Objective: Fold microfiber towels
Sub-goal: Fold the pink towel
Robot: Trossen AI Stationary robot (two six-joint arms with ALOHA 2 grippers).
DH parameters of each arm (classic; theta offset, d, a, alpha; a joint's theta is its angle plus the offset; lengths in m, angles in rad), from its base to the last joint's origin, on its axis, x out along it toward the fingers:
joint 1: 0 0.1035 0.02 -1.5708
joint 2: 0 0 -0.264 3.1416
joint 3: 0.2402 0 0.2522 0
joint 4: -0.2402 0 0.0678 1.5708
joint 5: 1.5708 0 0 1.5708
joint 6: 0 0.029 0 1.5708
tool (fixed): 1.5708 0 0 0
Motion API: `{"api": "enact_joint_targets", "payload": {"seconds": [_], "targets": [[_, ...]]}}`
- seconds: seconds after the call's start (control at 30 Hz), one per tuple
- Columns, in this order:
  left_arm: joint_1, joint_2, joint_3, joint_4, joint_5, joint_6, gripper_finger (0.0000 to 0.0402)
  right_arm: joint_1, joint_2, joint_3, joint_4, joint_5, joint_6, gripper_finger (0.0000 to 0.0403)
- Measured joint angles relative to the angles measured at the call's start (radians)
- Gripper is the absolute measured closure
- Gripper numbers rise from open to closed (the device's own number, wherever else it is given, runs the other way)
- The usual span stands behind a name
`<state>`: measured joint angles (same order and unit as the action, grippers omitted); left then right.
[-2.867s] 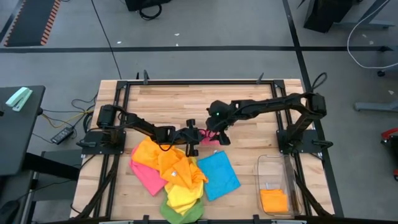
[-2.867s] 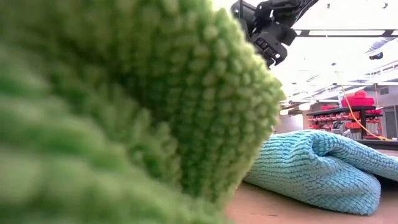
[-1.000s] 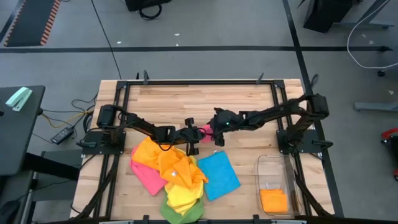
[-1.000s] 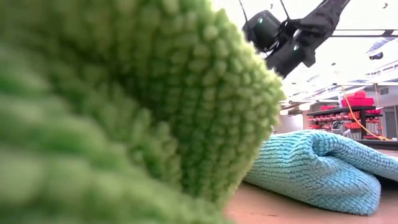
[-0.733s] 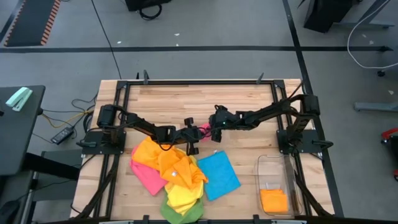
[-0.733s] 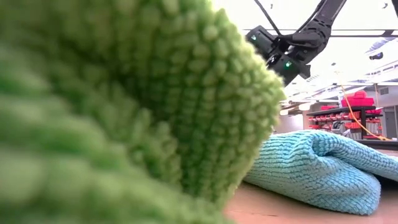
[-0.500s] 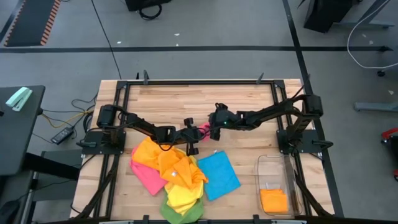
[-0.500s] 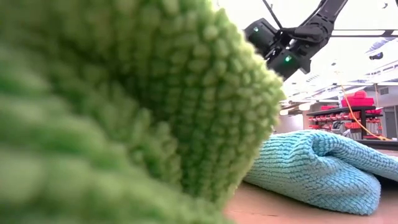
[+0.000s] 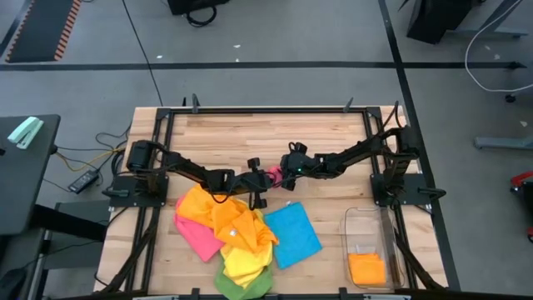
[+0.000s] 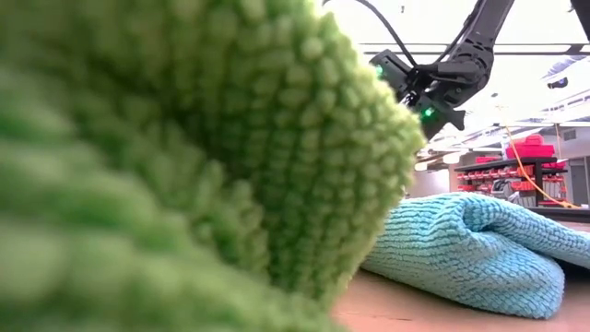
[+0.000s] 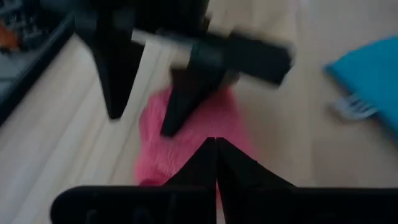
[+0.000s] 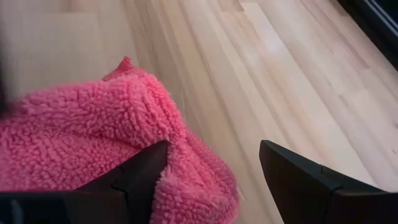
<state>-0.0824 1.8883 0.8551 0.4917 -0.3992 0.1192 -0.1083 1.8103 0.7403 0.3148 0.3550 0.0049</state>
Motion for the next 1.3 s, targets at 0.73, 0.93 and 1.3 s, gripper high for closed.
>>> {"api": "enact_joint_targets", "payload": {"seconds": [0.73,0.93,1.3], "targets": [[0.128,0.03,0.042,-0.035,0.343,0.043,0.0215,-0.001,-0.025,-0.002,-0.036,-0.046,-0.016,0.0137],[0.177,0.029,0.042,-0.114,0.37,-0.022,0.0205,-0.001,-0.025,-0.002,-0.036,-0.052,-0.018,0.0137],[0.168,0.029,0.043,-0.164,0.37,-0.036,0.0241,-0.001,-0.1,-0.004,-0.058,-0.06,-0.006,0.0137]]}}
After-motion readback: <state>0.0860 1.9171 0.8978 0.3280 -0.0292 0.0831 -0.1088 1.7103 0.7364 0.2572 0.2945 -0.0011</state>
